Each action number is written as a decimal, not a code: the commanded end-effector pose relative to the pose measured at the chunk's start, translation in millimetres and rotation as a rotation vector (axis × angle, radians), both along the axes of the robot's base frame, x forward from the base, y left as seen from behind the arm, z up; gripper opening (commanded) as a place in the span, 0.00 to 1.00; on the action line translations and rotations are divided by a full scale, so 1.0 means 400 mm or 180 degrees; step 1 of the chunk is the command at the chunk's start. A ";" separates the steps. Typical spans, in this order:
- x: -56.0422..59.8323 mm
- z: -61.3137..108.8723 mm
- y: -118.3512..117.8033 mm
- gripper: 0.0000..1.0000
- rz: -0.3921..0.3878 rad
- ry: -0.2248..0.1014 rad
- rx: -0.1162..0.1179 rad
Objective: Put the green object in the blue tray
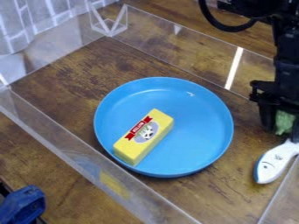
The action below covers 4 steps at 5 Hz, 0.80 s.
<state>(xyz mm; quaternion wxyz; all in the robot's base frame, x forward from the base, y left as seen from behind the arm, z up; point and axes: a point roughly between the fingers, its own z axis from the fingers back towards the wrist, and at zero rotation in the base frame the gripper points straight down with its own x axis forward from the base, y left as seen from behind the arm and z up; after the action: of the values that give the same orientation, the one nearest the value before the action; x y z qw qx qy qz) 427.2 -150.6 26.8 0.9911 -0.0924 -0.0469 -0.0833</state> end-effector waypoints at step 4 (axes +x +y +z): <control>-0.022 0.091 -0.012 0.00 -0.0348 0.0035 0.0163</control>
<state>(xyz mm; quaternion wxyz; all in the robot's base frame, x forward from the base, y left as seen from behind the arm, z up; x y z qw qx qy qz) 410.0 -147.0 31.1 0.9898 -0.0640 0.0072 -0.1269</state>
